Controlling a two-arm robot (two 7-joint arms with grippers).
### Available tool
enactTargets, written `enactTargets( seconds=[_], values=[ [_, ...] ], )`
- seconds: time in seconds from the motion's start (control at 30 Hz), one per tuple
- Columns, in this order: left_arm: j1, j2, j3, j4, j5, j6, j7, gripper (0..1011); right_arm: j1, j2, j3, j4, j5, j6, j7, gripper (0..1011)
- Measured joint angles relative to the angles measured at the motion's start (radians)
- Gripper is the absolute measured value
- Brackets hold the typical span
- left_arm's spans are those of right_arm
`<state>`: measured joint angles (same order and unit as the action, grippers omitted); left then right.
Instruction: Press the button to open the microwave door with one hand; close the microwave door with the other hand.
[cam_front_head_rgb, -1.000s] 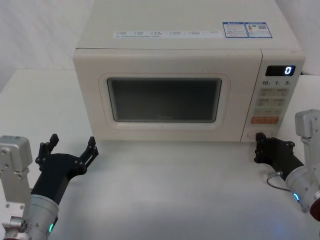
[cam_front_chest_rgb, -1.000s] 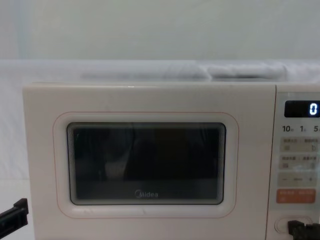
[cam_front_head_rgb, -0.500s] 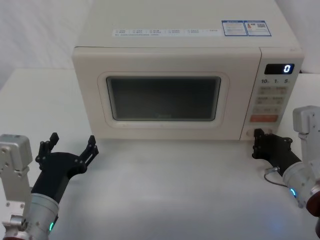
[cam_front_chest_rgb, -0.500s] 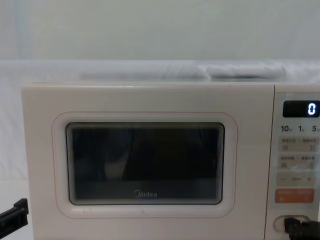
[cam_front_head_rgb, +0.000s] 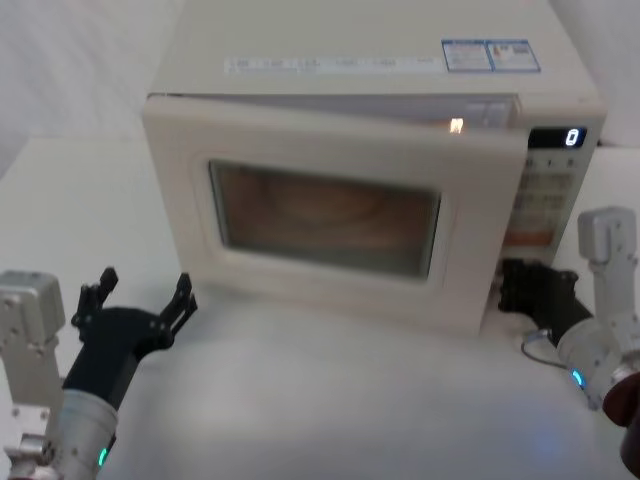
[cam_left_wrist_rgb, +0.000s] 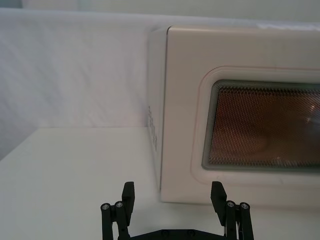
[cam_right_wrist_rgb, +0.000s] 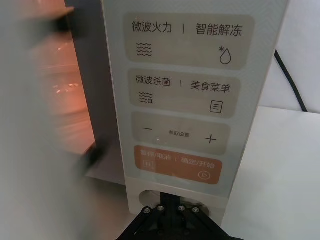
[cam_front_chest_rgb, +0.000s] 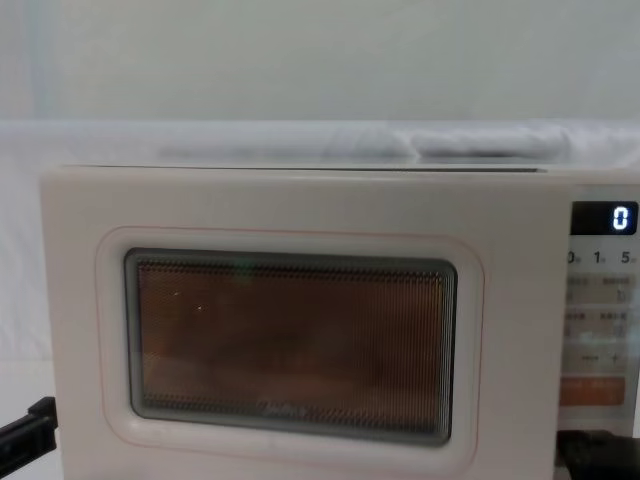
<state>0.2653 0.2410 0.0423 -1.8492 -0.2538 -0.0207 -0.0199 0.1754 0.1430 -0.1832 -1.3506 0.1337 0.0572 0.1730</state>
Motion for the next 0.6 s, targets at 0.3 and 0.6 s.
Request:
enactTargets(
  seconds=[0.3, 0.6],
  values=[
    [0.0, 0.0, 0.0, 0.0, 0.0, 0.0, 0.0, 1001, 0.005, -0.006, -0.001, 0.005, -0.007, -0.001, -0.003, 0],
    [0.0, 0.0, 0.0, 0.0, 0.0, 0.0, 0.0, 1001, -0.029, -0.004, 0.006, -0.041, -0.011, 0.005, -0.01, 0]
  ],
)
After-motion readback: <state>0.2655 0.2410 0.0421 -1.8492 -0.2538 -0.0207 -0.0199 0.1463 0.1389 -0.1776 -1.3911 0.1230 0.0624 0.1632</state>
